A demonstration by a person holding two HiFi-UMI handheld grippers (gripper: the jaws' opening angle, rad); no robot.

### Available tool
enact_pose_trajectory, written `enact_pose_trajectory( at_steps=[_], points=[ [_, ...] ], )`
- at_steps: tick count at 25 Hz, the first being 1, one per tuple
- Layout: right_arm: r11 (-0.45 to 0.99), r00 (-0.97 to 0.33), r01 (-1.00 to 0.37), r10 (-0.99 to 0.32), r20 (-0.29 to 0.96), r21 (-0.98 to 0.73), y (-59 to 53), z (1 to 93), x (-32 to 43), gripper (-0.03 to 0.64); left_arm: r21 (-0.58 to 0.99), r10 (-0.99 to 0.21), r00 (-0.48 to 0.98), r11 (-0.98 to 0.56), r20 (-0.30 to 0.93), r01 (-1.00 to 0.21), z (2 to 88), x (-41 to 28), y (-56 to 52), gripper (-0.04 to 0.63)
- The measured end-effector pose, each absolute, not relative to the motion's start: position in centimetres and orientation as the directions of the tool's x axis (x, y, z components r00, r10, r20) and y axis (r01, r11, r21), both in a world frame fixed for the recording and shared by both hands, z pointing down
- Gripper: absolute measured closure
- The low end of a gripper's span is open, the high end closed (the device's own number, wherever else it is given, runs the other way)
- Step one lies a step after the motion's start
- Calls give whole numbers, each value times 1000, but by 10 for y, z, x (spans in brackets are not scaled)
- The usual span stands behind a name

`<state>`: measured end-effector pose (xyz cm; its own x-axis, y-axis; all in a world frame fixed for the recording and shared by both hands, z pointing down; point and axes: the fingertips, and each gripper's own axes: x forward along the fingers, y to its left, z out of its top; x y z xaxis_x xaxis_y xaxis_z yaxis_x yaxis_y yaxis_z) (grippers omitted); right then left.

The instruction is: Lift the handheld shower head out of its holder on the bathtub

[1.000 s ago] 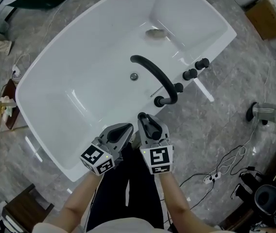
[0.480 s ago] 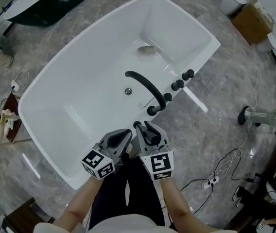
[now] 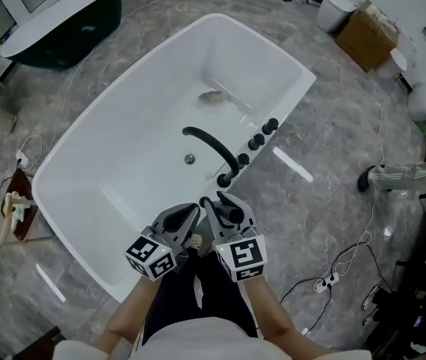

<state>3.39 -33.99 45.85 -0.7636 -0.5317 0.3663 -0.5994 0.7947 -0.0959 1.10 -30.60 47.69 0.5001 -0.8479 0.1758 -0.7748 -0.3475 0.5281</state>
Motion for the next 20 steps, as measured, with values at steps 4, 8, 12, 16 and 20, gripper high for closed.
enact_pose_trajectory(
  at_steps=[4, 8, 12, 16, 20],
  points=[
    [787, -765, -611, -560, 318, -85, -343, 428, 38, 505, 519, -846, 510, -371, 152, -770, 457, 16, -309, 581],
    [776, -765, -626, -591, 257, -79, -343, 396, 42, 505, 502, -847, 517, -395, 125, -769, 439, 13, -308, 583],
    [755, -750, -652, -628, 209, -70, -341, 366, 55, 505, 472, -832, 542, -434, 116, -767, 423, 16, -306, 581],
    [734, -731, -677, -659, 178, -60, -342, 348, 72, 505, 432, -807, 582, -490, 106, -758, 410, 27, -309, 582],
    [697, -695, -715, -699, 172, -57, -343, 342, 90, 505, 412, -767, 634, -549, 98, -728, 402, 46, -313, 582]
  ],
)
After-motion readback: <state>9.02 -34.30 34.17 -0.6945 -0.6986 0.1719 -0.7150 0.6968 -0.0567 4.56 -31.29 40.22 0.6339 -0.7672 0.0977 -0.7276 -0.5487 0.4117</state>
